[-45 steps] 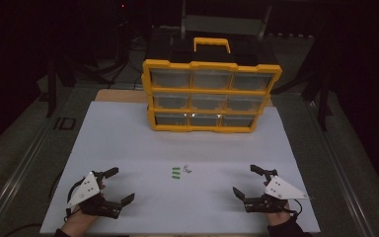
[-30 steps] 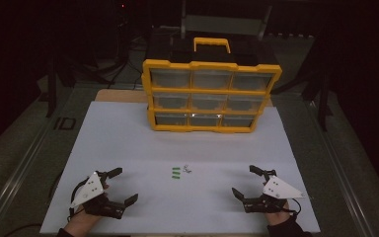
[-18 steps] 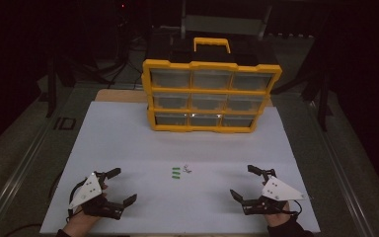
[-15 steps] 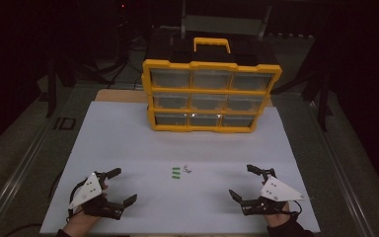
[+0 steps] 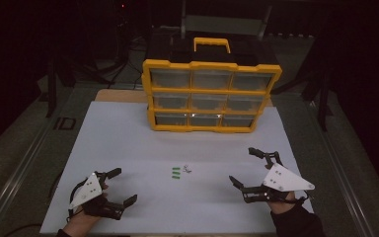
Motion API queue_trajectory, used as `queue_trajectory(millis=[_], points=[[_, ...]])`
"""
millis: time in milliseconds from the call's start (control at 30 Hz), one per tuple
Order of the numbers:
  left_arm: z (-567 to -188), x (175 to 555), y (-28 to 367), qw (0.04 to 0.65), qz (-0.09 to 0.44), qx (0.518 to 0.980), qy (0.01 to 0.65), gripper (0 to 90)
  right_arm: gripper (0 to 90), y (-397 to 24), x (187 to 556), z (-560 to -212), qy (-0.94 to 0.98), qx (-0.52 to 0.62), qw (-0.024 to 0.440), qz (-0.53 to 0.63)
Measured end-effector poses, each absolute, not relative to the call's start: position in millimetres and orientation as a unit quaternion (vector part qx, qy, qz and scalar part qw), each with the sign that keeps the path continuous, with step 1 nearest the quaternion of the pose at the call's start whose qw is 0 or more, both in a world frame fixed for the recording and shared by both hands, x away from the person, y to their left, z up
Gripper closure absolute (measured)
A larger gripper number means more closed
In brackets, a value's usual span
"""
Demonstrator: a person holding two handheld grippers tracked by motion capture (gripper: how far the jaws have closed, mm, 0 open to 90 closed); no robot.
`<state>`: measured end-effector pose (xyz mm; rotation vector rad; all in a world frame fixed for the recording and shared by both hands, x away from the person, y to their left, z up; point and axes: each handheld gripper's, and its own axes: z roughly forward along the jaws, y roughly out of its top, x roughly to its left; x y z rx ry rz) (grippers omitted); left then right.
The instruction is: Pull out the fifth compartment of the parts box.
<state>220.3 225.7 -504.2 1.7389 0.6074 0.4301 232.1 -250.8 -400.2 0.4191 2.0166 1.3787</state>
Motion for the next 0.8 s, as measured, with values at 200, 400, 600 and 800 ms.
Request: queue_trajectory(millis=[200, 400, 600, 800], points=[[-505, 221, 226, 0.585, 0.184, 0.746, 0.259, 0.0, 7.2, -250, 245, -383, 0.762, 0.145, 0.346, 0.528], [-504, 220, 225, 0.586, 0.184, 0.746, 0.258, 0.0, 7.3, -243, 259, -372, 0.758, 0.133, 0.360, 0.527], [-504, 220, 225, 0.586, 0.183, 0.746, 0.258, 0.0, 7.3, -233, 277, -361, 0.755, 0.119, 0.365, 0.531], [-505, 220, 226, 0.587, 0.183, 0.746, 0.256, 0.0, 7.3, -222, 301, -352, 0.758, 0.106, 0.370, 0.526]])
